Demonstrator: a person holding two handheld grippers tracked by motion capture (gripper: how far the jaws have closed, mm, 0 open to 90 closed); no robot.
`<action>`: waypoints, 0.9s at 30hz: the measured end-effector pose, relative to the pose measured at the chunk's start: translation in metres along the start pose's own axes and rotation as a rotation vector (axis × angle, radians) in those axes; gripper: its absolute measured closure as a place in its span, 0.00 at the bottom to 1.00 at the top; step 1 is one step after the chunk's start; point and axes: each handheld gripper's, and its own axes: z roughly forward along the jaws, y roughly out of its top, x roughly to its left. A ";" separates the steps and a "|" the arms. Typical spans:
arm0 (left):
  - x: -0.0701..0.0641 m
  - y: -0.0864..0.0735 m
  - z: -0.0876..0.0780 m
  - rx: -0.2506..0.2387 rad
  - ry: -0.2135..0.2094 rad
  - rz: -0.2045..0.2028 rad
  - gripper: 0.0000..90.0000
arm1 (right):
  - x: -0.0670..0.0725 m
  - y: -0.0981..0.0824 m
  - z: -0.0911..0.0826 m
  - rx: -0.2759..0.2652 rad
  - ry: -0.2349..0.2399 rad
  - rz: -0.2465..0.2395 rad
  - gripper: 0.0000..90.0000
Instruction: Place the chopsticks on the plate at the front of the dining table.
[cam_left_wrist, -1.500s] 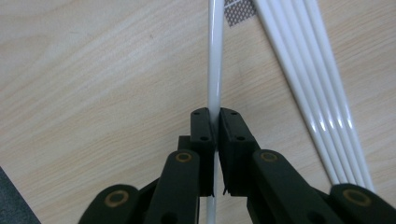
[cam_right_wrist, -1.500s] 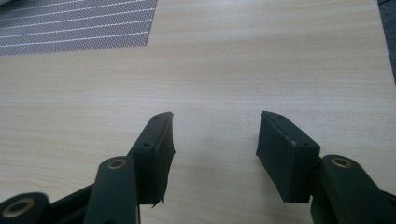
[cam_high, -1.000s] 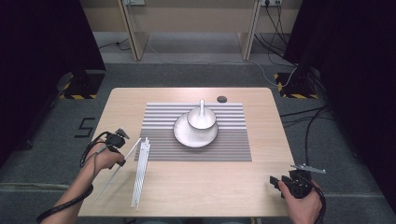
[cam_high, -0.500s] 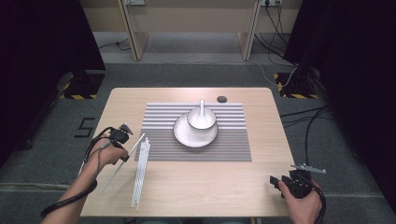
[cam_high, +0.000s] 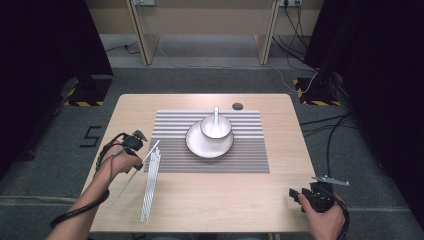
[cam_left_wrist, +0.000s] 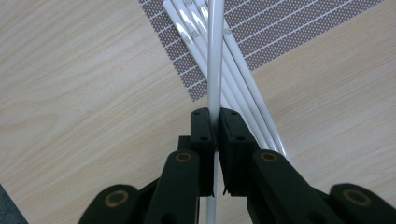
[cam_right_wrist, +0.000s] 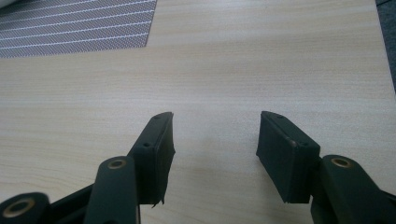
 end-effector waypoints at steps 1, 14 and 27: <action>-0.001 0.001 0.000 -0.001 0.000 0.001 0.94 | 0.000 0.000 0.000 0.000 0.000 0.000 0.51; -0.007 0.011 -0.002 -0.007 -0.007 0.014 0.94 | 0.000 0.000 0.000 0.000 0.000 -0.001 0.51; -0.016 0.022 -0.003 -0.015 -0.016 0.019 0.94 | 0.000 0.000 0.000 -0.002 -0.001 -0.007 0.51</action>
